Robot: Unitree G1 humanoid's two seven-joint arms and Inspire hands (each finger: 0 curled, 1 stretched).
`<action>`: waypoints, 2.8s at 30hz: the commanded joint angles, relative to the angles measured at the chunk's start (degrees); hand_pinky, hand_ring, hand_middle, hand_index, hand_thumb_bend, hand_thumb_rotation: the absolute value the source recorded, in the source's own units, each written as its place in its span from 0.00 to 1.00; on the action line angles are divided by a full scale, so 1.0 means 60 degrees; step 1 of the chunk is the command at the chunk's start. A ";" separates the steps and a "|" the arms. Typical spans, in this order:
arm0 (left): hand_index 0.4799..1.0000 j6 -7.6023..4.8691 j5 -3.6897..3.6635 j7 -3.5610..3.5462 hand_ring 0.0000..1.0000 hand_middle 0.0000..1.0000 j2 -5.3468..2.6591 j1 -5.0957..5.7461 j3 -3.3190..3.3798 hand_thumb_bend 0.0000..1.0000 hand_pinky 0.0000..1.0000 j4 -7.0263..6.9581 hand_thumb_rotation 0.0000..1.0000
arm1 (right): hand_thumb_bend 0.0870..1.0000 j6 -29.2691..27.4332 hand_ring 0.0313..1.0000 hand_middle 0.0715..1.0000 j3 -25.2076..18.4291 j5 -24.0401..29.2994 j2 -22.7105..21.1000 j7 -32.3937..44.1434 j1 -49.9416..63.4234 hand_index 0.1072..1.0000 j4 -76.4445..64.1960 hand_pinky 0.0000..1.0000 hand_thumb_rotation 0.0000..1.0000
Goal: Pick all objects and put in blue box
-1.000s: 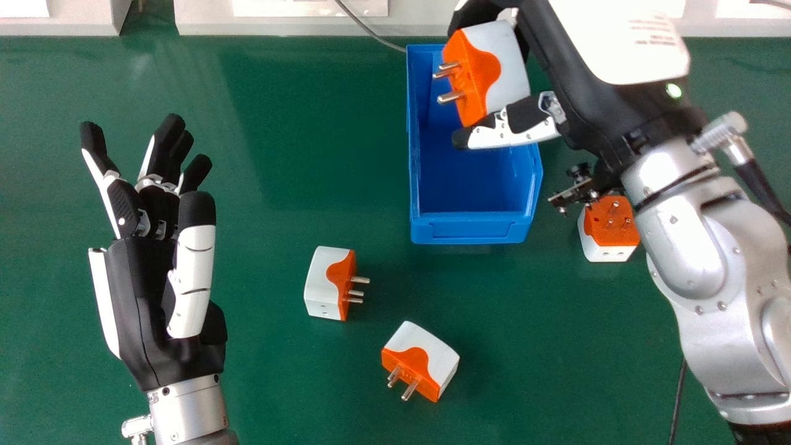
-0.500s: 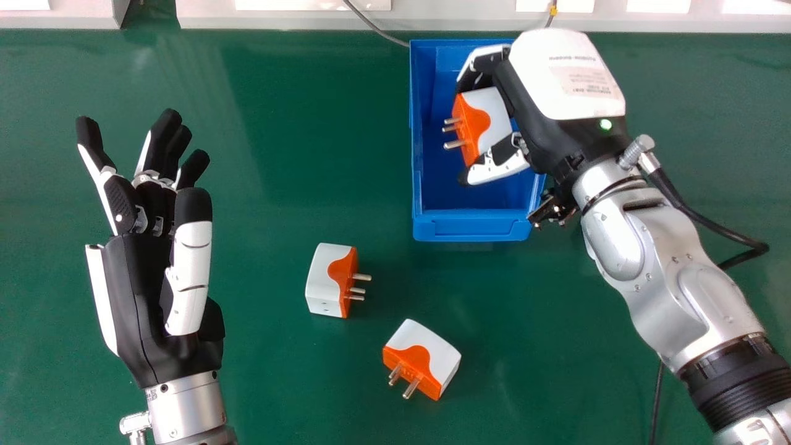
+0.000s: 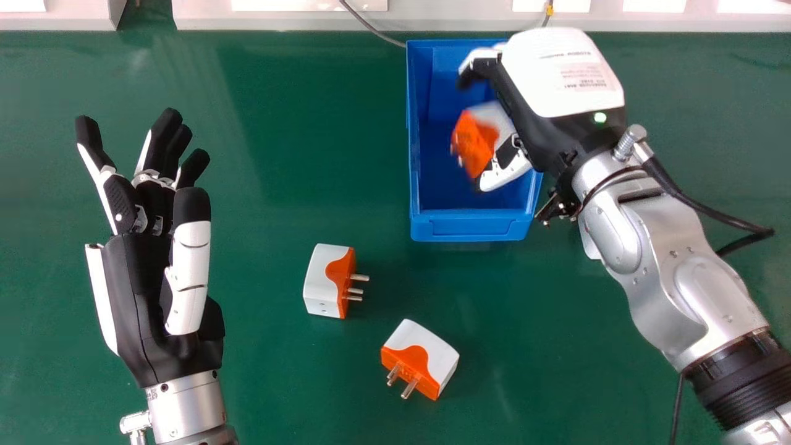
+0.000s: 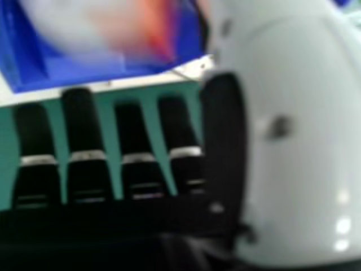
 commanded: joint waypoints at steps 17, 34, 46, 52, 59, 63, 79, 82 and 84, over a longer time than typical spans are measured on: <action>0.74 -0.0108 -0.0070 -0.0024 0.89 0.88 -0.0580 0.0072 -0.0170 0.72 0.86 -0.0278 0.58 | 1.00 0.1224 1.00 1.00 -0.1230 -0.0141 -0.0561 0.1071 0.2081 1.00 -0.4824 1.00 0.40; 0.76 0.0007 0.0015 0.0041 0.90 0.88 -0.0540 0.0128 -0.0232 0.71 0.87 -0.0360 0.60 | 1.00 0.4493 1.00 1.00 -0.3361 -0.0151 -0.2336 0.6967 0.4270 1.00 -0.7301 1.00 0.36; 0.75 0.0017 -0.0127 -0.0056 0.90 0.88 -0.0511 0.0032 -0.0186 0.72 0.87 -0.0310 0.58 | 1.00 0.3376 1.00 1.00 -0.2715 0.1087 -0.1929 0.5561 0.3307 1.00 -0.4116 0.97 0.23; 0.74 -0.0043 -0.0244 -0.0158 0.89 0.87 -0.0480 0.0028 -0.0177 0.72 0.87 -0.0292 0.58 | 1.00 0.1632 1.00 1.00 -0.2109 0.1665 -0.1875 0.3820 0.2267 0.98 -0.0991 0.89 0.14; 0.74 -0.0069 -0.0275 -0.0201 0.89 0.87 -0.0538 0.0103 -0.0139 0.72 0.87 -0.0299 0.59 | 1.00 0.0643 1.00 1.00 -0.1146 0.1463 -0.1946 0.2973 0.1072 0.98 0.1247 0.88 0.13; 0.74 -0.0106 -0.0326 -0.0246 0.89 0.87 -0.0526 0.0097 -0.0134 0.72 0.87 -0.0265 0.59 | 1.00 0.0114 1.00 1.00 -0.0863 0.1504 -0.1909 0.2225 0.0700 0.98 0.2224 0.88 0.12; 0.76 -0.0096 -0.0320 -0.0258 0.90 0.88 -0.0516 0.0136 -0.0117 0.71 0.87 -0.0307 0.58 | 0.45 -0.0870 0.43 0.47 -0.0821 0.2066 -0.1789 0.0302 0.0493 0.44 0.3321 0.34 0.00; 0.76 -0.0133 -0.0226 -0.0215 0.89 0.88 -0.0514 0.0117 -0.0086 0.71 0.87 -0.0265 0.59 | 0.45 -0.0782 0.42 0.45 -0.0925 0.2210 -0.1801 0.0301 0.0561 0.44 0.3077 0.34 0.00; 0.76 -0.0114 -0.0238 -0.0219 0.89 0.88 -0.0515 0.0113 -0.0088 0.71 0.87 -0.0259 0.59 | 0.45 -0.0765 0.42 0.45 -0.0957 0.2234 -0.1844 0.0335 0.0595 0.44 0.2913 0.34 0.00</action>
